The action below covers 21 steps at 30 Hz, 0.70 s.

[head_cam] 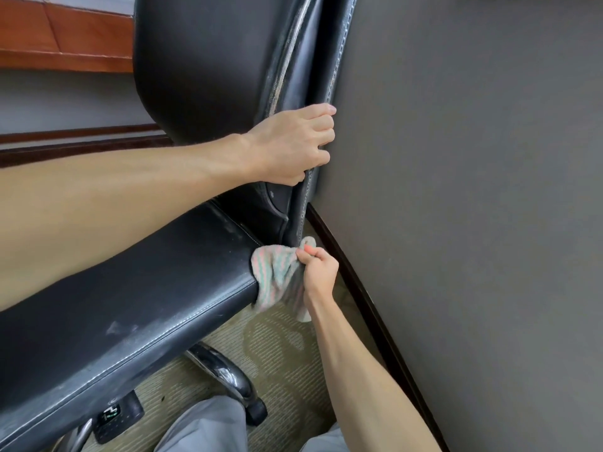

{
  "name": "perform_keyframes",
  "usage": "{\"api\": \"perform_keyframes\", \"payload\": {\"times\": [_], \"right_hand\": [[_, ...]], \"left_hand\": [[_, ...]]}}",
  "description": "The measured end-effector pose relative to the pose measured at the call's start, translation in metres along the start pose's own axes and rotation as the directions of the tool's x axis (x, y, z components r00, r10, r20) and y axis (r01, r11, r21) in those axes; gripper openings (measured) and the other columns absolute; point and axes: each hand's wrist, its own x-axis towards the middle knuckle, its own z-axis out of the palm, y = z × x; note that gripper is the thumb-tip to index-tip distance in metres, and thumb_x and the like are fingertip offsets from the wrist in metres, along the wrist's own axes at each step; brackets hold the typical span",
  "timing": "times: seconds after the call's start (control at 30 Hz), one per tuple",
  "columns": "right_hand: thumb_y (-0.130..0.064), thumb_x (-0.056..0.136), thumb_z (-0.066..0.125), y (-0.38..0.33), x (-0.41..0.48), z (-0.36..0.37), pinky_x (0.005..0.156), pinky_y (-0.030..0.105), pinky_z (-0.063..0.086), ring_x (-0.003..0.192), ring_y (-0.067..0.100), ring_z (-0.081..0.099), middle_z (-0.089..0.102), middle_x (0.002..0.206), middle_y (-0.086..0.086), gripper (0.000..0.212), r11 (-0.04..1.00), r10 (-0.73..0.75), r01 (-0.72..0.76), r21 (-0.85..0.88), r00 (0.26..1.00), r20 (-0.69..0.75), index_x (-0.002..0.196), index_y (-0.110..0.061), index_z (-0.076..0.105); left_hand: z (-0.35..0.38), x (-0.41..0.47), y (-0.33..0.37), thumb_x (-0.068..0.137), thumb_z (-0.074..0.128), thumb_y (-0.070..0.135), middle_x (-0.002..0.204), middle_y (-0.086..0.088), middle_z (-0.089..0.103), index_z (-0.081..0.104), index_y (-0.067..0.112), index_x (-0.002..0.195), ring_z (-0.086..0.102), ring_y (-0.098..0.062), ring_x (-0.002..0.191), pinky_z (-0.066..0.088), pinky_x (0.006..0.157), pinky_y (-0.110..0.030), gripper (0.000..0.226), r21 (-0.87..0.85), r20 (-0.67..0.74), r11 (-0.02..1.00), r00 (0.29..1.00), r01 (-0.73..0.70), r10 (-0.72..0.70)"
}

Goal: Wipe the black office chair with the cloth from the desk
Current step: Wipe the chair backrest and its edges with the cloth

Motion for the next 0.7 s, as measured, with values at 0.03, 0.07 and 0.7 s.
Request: {"api": "perform_keyframes", "payload": {"times": [0.03,0.07,0.7], "right_hand": [[0.000,0.080,0.068,-0.001,0.001,0.000,0.074,0.019,0.043,0.075,0.003,0.057,0.062,0.073,-0.006,0.034,1.000,0.010,-0.010,0.002,1.000,-0.003,0.054,-0.021,0.062],[0.001,0.080,0.068,-0.005,0.001,0.001,0.075,0.019,0.043,0.075,0.003,0.058,0.063,0.075,-0.006,0.027,1.000,0.001,-0.001,0.006,1.000,-0.004,0.059,-0.016,0.062],[-0.001,0.081,0.068,-0.046,0.000,0.015,0.062,0.015,0.046,0.059,0.002,0.055,0.057,0.058,-0.013,0.039,0.988,-0.137,0.135,0.071,0.990,0.028,0.052,-0.026,0.060]], "left_hand": [[0.000,-0.001,0.000,0.084,0.048,0.018,0.102,-0.007,0.056,0.066,0.011,0.101,0.045,-0.030,0.111,-0.010,0.118,-0.037,0.026,-0.010,0.007,1.000,1.000,-0.003,0.003],[0.000,-0.001,0.001,0.084,0.048,0.018,0.101,-0.008,0.056,0.067,0.011,0.101,0.045,-0.031,0.111,-0.009,0.119,-0.037,0.026,-0.022,0.002,1.000,1.000,-0.006,0.006],[-0.003,-0.001,-0.003,0.079,0.050,0.021,0.101,-0.007,0.058,0.069,0.020,0.102,0.046,-0.030,0.111,0.001,0.120,-0.038,0.030,-0.081,-0.037,0.995,0.998,-0.054,0.051]]}}
